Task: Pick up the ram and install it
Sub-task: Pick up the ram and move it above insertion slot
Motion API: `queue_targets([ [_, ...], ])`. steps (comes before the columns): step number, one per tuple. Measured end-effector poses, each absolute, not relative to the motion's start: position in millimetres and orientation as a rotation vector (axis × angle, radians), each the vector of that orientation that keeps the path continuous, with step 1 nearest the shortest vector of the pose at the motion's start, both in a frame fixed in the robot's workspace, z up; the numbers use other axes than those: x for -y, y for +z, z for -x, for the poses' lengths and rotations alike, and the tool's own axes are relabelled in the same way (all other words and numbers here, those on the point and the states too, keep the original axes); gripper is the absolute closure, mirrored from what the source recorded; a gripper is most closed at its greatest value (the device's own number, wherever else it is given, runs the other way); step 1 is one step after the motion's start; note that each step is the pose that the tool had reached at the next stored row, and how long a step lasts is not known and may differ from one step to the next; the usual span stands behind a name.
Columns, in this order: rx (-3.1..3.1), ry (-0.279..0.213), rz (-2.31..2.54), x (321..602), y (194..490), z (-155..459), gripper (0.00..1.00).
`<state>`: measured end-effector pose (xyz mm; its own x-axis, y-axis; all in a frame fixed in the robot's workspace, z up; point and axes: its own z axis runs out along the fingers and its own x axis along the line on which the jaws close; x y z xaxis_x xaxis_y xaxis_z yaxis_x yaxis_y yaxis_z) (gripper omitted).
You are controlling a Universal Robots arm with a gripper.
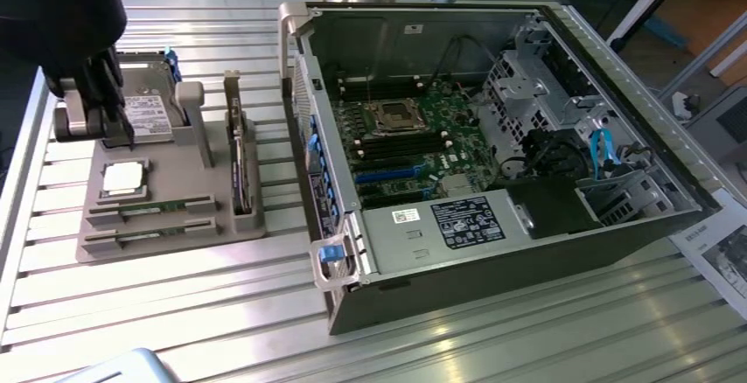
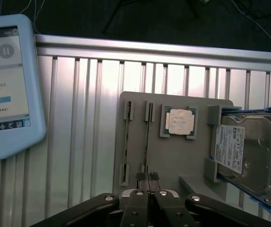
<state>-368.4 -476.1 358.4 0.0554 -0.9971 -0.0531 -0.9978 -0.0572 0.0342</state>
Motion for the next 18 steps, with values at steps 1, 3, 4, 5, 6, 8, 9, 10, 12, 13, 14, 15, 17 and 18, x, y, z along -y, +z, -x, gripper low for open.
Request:
queue_targets([
  [1,-2.149,0.097,2.274,478,356,370,0.90],
  [3,-2.149,0.097,2.274,479,353,371,0.90],
  [4,-2.149,0.097,2.274,481,350,372,0.90],
  [5,-2.149,0.097,2.274,481,347,373,0.90],
  [6,-2.149,0.097,2.274,482,345,373,0.90],
  [8,-2.149,0.097,2.274,483,339,375,0.90],
  [9,-2.149,0.097,2.274,484,337,375,0.90],
  [10,-2.149,0.097,2.274,484,335,376,0.90],
  [12,-2.149,0.097,2.274,485,333,376,0.90],
  [13,-2.149,0.097,2.274,486,332,376,0.90],
  [14,-2.149,0.097,2.274,486,331,376,0.90],
  [15,-2.149,0.097,2.274,486,331,377,0.90],
  [17,-2.149,0.097,2.274,487,328,377,0.90],
  [18,-2.149,0.097,2.274,488,327,377,0.90],
])
